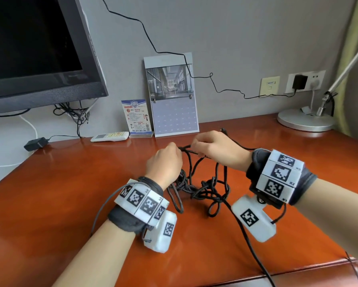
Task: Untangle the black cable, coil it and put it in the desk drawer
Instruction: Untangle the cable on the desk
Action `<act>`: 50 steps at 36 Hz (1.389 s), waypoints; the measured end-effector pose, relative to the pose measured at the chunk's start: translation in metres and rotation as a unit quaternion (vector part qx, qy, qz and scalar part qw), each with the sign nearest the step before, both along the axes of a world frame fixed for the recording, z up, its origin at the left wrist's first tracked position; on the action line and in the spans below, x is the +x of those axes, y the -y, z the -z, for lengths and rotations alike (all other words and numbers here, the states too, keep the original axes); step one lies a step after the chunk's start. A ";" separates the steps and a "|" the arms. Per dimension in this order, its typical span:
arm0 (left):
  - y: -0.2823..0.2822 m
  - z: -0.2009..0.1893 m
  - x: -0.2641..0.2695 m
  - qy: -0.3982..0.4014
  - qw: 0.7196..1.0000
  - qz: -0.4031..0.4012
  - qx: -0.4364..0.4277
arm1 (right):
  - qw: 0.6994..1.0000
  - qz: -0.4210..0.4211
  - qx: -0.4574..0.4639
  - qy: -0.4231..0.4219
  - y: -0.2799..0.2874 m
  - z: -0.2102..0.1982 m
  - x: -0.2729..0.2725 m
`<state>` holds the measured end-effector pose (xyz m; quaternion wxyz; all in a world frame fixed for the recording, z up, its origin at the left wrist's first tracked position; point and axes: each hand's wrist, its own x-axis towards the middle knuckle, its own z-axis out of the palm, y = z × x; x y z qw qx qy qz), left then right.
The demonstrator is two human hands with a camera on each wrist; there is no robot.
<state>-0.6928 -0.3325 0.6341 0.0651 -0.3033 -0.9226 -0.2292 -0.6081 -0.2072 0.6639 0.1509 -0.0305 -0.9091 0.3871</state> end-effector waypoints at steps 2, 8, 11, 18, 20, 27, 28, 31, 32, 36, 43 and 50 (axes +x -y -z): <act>-0.002 -0.001 -0.002 0.007 1.000 -0.007 -0.013 | 1.000 -0.014 0.005 0.027 -0.001 -0.001 0.000; -0.002 0.002 -0.010 0.051 0.998 -0.012 -0.029 | 0.982 -0.046 0.123 0.133 0.006 -0.003 0.001; 0.000 0.008 -0.013 0.067 0.997 -0.017 -0.034 | 0.980 -0.048 0.135 0.136 0.012 -0.006 0.003; 0.006 0.014 -0.022 0.118 0.990 -0.066 -0.036 | 0.996 -0.068 -0.005 0.060 0.004 -0.023 0.007; 0.005 0.012 -0.018 0.113 0.990 -0.064 -0.058 | 0.994 -0.065 -0.022 0.081 0.002 -0.025 0.006; -0.006 0.009 -0.002 0.090 0.989 -0.054 -0.104 | 0.985 0.001 0.070 0.160 0.005 -0.024 -0.002; -0.006 0.009 -0.002 0.089 0.989 -0.055 -0.105 | 0.976 0.013 0.097 0.196 0.005 -0.026 -0.004; -0.004 0.009 -0.001 0.088 0.988 -0.058 -0.109 | 0.940 0.030 0.135 0.311 0.008 -0.033 -0.003; -0.004 0.008 0.000 0.089 0.988 -0.059 -0.111 | 0.936 0.035 0.133 0.324 0.009 -0.036 -0.003; -0.002 0.008 -0.002 0.101 0.986 -0.060 -0.118 | 0.944 0.054 0.141 0.295 0.005 -0.049 -0.002; 0.001 0.010 -0.005 0.135 0.986 -0.048 -0.082 | 0.971 0.024 0.121 0.205 0.001 -0.057 0.010; 0.000 0.013 -0.007 0.134 0.985 -0.043 -0.100 | 0.974 -0.025 0.127 0.183 0.008 -0.055 0.014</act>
